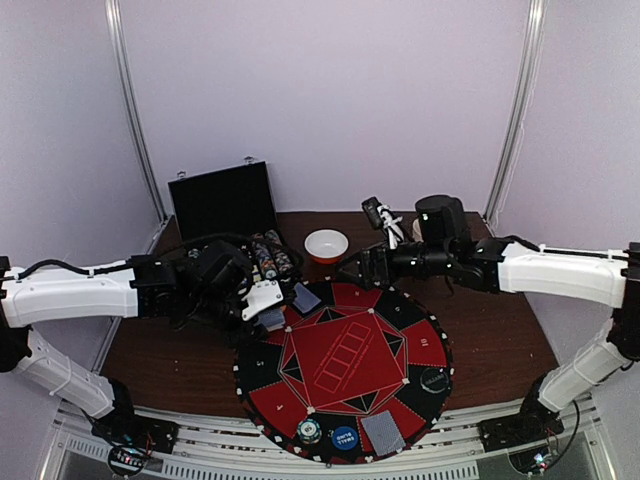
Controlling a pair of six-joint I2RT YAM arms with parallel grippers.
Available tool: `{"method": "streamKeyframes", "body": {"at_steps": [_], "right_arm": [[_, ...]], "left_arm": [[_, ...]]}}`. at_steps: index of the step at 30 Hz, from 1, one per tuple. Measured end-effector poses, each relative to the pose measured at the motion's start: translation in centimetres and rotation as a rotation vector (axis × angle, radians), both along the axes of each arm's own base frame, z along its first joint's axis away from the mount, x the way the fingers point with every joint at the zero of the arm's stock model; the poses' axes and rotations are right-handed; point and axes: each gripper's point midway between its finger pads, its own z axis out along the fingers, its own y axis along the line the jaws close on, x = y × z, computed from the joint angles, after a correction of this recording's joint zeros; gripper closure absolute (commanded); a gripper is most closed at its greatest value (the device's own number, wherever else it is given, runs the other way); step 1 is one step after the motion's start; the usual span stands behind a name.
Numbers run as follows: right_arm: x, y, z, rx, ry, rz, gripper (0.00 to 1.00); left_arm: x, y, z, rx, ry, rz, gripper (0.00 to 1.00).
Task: Distribute texas hold em gaming equipment
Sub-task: Pick up the poker card from the face-down deck piles.
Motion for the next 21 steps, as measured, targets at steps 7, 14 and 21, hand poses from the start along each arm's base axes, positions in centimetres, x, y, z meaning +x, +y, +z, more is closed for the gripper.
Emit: {"method": "streamKeyframes", "body": {"at_steps": [7,14,21], "right_arm": [[0.6,5.7,-4.1,0.111,0.287,0.092,0.01],[-1.6,10.1,-3.5,0.152,0.325,0.224,0.04],[-2.5,12.4,-5.5,0.147,0.373,0.274,0.07]], "left_arm": [[0.2,-0.3,0.5,-0.012,-0.008,0.000,0.49],[0.2,-0.4,0.6,-0.017,-0.013,-0.002,0.49],[0.3,-0.5,0.8,-0.023,-0.021,-0.007,0.49]]}}
